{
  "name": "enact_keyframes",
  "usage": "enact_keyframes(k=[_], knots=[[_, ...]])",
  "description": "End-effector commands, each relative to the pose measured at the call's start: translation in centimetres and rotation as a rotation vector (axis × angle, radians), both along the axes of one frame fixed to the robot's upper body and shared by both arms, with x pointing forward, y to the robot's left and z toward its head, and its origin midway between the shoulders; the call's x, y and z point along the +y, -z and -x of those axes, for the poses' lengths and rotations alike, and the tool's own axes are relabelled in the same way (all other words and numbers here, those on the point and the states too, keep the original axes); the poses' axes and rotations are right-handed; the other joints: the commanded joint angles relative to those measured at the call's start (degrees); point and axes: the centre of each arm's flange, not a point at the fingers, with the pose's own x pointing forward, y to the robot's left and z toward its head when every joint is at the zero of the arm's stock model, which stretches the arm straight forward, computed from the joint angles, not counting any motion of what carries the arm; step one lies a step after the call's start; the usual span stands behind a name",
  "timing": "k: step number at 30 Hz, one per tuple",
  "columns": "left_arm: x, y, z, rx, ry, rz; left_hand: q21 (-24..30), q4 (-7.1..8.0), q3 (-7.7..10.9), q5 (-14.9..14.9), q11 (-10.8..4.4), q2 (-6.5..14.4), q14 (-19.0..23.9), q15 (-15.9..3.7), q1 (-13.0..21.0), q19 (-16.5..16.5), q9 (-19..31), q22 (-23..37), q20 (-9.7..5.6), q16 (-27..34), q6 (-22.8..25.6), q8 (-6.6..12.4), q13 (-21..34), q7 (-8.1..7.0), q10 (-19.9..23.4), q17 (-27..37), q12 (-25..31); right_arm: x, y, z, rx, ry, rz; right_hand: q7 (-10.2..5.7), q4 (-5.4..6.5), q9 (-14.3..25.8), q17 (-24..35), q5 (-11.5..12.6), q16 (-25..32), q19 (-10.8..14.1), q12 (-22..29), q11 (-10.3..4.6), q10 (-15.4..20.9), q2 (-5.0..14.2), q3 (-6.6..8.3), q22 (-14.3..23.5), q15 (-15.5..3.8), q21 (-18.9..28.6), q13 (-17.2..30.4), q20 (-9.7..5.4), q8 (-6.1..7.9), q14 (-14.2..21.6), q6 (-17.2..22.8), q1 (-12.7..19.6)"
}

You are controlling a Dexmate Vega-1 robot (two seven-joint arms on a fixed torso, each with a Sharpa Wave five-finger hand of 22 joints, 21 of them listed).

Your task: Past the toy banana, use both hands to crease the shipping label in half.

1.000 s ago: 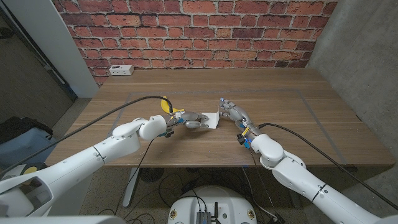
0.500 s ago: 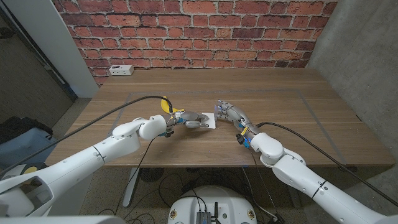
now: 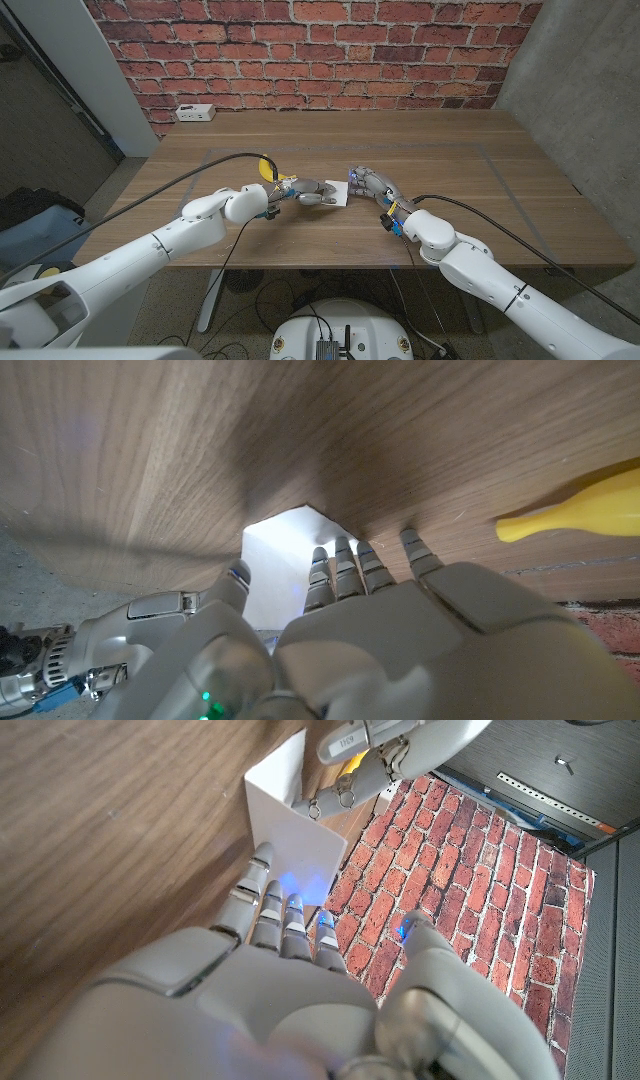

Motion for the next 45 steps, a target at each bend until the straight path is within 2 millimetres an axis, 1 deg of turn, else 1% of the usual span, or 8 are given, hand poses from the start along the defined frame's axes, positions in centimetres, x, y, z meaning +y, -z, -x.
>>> enact_keyframes(k=[1, 9, 13, 26, 31, 38, 42, 45], knots=[[-0.1, -0.1, -0.3, 0.007, 0.001, 0.000, -0.2, 0.26, 0.08, 0.3, 1.28, 0.1, 0.3, -0.18, -0.4, 0.1, 0.0, 0.0, -0.28, 0.0, -0.8, -0.09, 0.1, 0.98, -0.3, 0.1, -0.1, 0.3, 0.0, -0.7, -0.002, -0.099, 0.000, 1.31, 0.59, 0.3, 0.1, 0.4, 0.5, 2.0, 0.4, 0.11, 1.5, 0.21, -0.05, 0.1, 0.04, 0.3, 0.1, -0.03, 0.04, 2.6, 0.3, -1.0], [-0.1, -0.1, -0.4, 0.014, -0.002, 0.002, -0.4, 0.49, -0.11, 0.3, 0.27, -0.1, 0.4, -0.39, -0.7, 0.0, 0.0, 0.0, -0.33, 0.1, 0.0, 0.31, 0.1, 0.76, 0.3, 0.1, 0.0, 0.5, -0.2, -1.0, 0.003, -0.119, 0.023, 2.23, 0.80, 0.3, 0.1, 0.6, 0.7, 3.4, 1.5, 0.14, 5.0, 0.45, 0.19, 0.1, -0.15, 0.2, 0.2, -0.52, 0.30, 5.0, 1.4, -1.2], [-0.1, 0.0, -0.4, 0.017, -0.004, 0.002, -0.4, 0.55, -0.33, 0.4, -1.60, -0.5, 0.6, -0.85, -0.9, 0.2, 0.1, 0.0, -0.42, 0.1, 1.7, 0.76, 0.1, 0.02, 1.3, 0.1, 0.3, 0.5, -0.2, -1.1, 0.002, -0.122, 0.042, 1.93, 0.68, 0.3, 0.0, 0.6, 0.1, 3.1, 1.2, 0.20, 4.8, 0.40, 0.35, 0.1, -0.31, -0.2, 0.1, -0.65, 0.07, 4.2, 1.0, -1.0], [0.8, -0.8, 0.7, -0.006, -0.044, 0.018, -0.3, 0.62, -0.51, 0.6, -1.56, -0.7, 1.5, -0.76, -1.1, 1.0, 0.1, 0.0, -0.63, 0.2, 5.4, 1.43, 0.1, -0.85, 2.2, 0.1, 0.4, 0.8, -1.3, -1.2, -0.040, -0.124, 0.182, 1.10, 1.06, 0.3, 0.1, 0.6, -1.1, 0.8, 0.9, 0.14, 5.6, -0.11, 0.02, 0.2, -1.79, -1.4, 0.1, -1.62, 0.70, 2.6, 3.5, -1.9], [1.4, -0.8, 1.1, -0.010, -0.067, 0.027, -0.3, 0.64, -0.59, 0.6, -2.00, -0.8, 2.0, -0.94, -1.2, 1.2, 0.1, -0.1, -0.62, 0.3, 6.4, 1.51, 0.2, -1.47, 2.9, 0.1, 0.6, 1.0, -1.7, -1.2, -0.051, -0.120, 0.212, 0.68, 1.14, 0.3, 0.0, 0.7, -1.5, 0.1, 0.7, -0.90, 5.8, -0.30, -0.06, 0.2, -2.55, -1.6, 0.0, -2.09, 0.62, 1.7, 3.8, -2.1], [2.2, -0.9, 1.7, -0.037, -0.107, 0.044, -0.2, 0.82, -0.67, 0.7, -1.64, -0.8, 2.5, -0.68, -1.4, 1.6, 0.1, -0.1, -0.63, 0.4, 6.3, 1.09, 0.2, -1.05, 3.0, 0.1, 0.5, 1.6, -2.1, -1.2, -0.059, -0.129, 0.271, 0.94, 1.33, 0.3, 0.0, 0.8, -1.3, 0.1, 1.1, -0.79, 7.3, -0.39, -0.17, 0.2, -3.17, -1.6, 0.1, -2.37, 0.84, 2.3, 4.9, -2.5], [2.5, -0.8, 1.6, -0.033, -0.120, 0.051, -0.2, 0.93, -0.69, 0.7, -1.97, -0.7, 2.7, -0.76, -1.5, 1.7, 0.1, 0.0, -0.70, 0.4, 6.8, 1.12, 0.2, -1.43, 3.4, 0.1, 0.6, 2.0, -2.4, -1.3, -0.054, -0.163, 0.317, 1.20, 1.40, 0.3, 0.0, 0.9, -0.8, 0.7, 1.8, -1.79, 10.1, -0.47, -0.17, 0.2, -3.86, -1.3, 0.1, -2.50, 0.72, 3.9, 5.1, -2.7], [2.6, -0.6, 1.3, -0.022, -0.120, 0.053, -0.2, 1.08, -0.75, 0.8, -2.06, -0.7, 2.8, -0.78, -1.7, 1.9, 0.2, 0.0, -0.71, 0.4, 5.8, 0.60, 0.2, -0.75, 3.4, 0.1, 0.5, 2.4, -2.7, -1.3, -0.054, -0.178, 0.349, 2.33, 1.75, 0.4, -0.1, 1.0, 0.1, 1.6, 2.8, -1.49, 14.5, -0.40, -0.21, 0.2, -4.27, -1.1, 0.1, -2.29, 1.21, 7.3, 7.2, -3.2]])
